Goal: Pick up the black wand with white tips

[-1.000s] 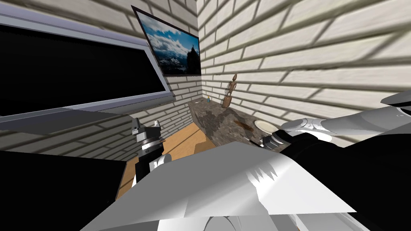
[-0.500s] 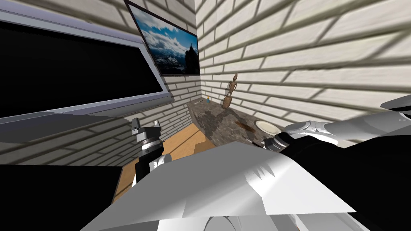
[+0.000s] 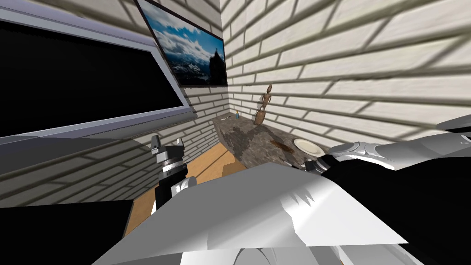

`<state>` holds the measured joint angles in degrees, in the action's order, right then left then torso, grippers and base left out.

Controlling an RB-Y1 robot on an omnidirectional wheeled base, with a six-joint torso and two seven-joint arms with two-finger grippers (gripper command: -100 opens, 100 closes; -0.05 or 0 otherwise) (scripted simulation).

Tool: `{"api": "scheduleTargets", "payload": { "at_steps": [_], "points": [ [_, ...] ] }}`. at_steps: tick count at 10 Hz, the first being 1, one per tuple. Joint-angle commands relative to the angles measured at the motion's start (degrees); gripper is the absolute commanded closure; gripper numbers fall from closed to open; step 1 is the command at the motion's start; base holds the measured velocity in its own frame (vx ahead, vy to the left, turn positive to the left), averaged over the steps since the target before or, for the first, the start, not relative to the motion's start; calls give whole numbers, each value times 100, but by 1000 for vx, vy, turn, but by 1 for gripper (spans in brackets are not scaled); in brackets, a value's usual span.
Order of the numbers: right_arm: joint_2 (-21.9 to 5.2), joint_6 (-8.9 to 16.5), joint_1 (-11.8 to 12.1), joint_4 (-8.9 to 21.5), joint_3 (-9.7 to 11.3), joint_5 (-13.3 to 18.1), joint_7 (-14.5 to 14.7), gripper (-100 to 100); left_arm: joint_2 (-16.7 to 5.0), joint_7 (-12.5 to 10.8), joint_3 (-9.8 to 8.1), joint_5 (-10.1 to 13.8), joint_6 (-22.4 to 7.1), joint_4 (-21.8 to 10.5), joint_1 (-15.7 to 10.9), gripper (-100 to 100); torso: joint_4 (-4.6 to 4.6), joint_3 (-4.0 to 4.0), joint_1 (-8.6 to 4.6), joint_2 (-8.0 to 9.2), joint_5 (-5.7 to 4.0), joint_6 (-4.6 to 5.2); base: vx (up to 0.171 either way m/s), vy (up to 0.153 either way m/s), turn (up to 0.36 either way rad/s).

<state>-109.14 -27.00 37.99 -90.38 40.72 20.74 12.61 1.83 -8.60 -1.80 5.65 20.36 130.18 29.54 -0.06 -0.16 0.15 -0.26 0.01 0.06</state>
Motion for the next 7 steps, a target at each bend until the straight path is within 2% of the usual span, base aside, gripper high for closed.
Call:
{"api": "scheduleTargets", "payload": {
  "at_steps": [1, 2, 3, 4, 7],
  "points": [
    [49, 5, 62, 66, 57, -188, 286, -100, 0, 0, 0, 0, 0, 0, 0, 0, 0, 0, 0, 0, 0, 0, 65, 18, -54],
    [49, 5, 62, 66, 57, -188, 344, -100, 0, 0, 0, 0, 0, 0, 0, 0, 1, 1, 1, 1, 0, 2, 48, 17, -41],
    [52, -5, 50, 70, 47, -151, 266, -100, 0, 0, 0, 0, 0, 0, 0, 0, 1, 3, 1, 6, 0, 1, 15, 7, -5],
    [55, -4, 51, 72, 49, -153, 288, 100, 0, 0, 0, 0, 0, 0, -1, 0, 3, 9, -2, 15, 0, 0, 0, 0, 0],
    [57, -20, 55, 62, 53, -154, 285, 100, 0, 0, 0, 0, 0, 0, -1, 0, 6, 12, -26, 19, -10, -4, 0, 1, -3]
  ]
}}
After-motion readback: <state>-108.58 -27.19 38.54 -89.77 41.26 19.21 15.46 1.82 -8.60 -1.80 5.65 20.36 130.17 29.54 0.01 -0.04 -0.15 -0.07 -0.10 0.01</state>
